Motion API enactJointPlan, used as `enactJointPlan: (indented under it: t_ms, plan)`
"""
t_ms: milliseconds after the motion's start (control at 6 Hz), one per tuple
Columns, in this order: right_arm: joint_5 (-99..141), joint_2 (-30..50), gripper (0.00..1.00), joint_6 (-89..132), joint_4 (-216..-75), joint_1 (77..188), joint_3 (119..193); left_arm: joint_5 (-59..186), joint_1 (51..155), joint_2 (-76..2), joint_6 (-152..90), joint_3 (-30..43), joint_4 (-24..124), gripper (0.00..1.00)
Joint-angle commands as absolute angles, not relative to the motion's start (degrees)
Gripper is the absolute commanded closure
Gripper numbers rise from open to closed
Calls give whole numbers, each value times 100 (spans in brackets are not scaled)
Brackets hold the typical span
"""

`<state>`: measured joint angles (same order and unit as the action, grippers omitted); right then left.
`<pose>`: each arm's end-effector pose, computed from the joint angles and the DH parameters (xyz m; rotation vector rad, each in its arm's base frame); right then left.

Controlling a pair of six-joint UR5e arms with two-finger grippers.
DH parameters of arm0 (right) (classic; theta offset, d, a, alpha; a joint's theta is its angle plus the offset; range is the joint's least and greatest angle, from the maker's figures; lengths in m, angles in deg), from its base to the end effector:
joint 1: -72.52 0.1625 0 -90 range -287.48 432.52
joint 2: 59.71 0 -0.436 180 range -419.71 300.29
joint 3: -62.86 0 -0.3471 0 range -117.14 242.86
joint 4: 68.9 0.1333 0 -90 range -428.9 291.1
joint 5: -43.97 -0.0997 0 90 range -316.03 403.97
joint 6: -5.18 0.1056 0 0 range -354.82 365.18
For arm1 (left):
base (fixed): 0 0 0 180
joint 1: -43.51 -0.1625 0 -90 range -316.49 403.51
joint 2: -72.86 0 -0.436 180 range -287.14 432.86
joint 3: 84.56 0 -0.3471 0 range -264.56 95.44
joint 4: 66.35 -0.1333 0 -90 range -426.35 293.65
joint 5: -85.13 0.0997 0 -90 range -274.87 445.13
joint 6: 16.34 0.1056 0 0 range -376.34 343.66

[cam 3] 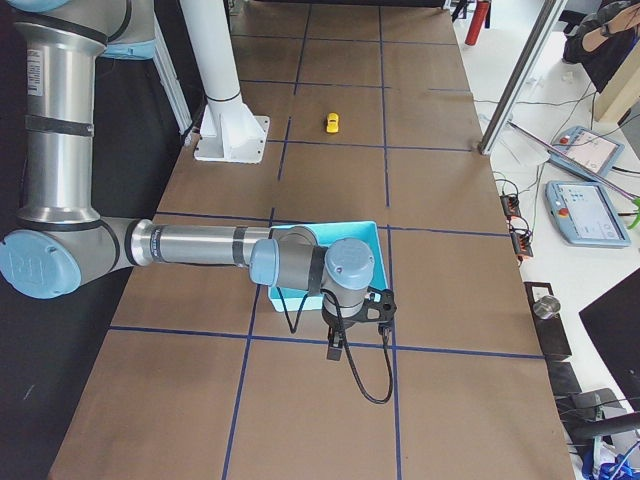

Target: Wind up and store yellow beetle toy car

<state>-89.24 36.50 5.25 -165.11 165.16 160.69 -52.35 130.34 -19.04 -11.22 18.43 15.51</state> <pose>0.0790 -0.3898 0.6708 -0.0594 -0.7554 0.0752 -0.0301 -0.4597 0.5682 0.1252 0.8269 0.1850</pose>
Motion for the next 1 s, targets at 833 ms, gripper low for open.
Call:
enactJointPlan:
  t_ms: [833]
  plan:
    - [-8893,3723,0,492,-15978,16516,16060,-5146,10076,-3840,-1054,2099,3242,0]
